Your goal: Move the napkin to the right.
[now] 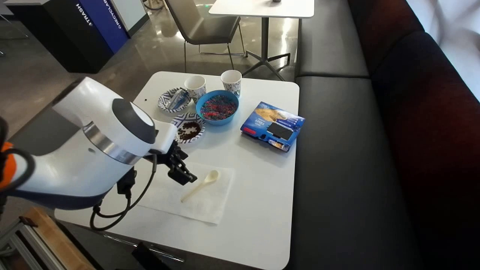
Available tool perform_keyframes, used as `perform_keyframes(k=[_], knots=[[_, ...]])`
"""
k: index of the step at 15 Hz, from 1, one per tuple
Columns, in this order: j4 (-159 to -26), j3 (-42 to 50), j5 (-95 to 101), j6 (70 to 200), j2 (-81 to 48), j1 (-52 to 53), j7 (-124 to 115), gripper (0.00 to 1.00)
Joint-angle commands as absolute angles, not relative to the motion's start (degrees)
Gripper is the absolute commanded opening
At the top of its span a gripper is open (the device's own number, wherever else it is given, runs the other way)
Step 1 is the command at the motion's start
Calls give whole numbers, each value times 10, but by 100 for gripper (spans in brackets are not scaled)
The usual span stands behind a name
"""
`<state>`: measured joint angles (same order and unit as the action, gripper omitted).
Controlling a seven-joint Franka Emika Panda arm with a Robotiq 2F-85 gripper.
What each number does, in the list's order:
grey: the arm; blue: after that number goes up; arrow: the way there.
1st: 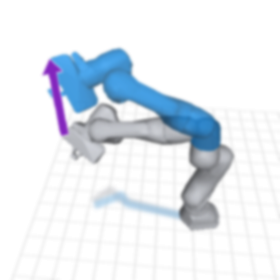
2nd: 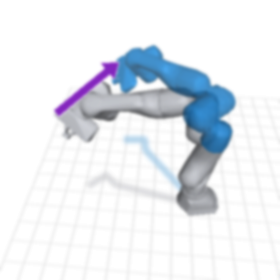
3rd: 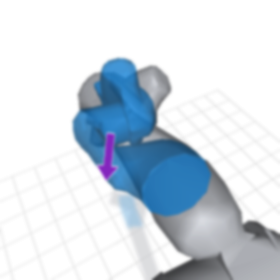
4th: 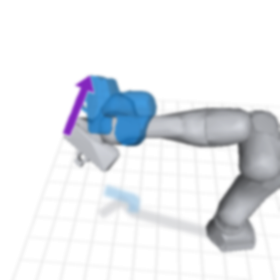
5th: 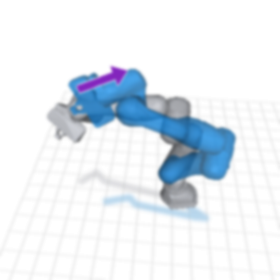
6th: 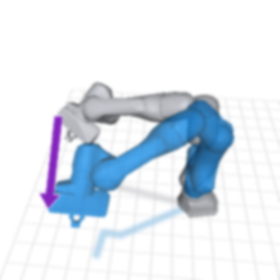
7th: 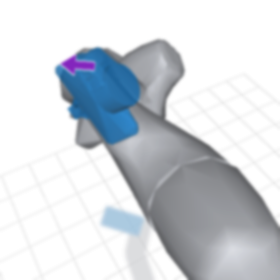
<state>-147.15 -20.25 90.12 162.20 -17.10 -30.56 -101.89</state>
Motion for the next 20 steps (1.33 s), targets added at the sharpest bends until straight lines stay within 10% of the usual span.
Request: perform_keyframes(k=[1, 20], knots=[[-1415, -188, 962, 1598, -275, -296, -1077, 100], [-1313, -142, 1017, 1646, -425, -323, -1068, 100]])
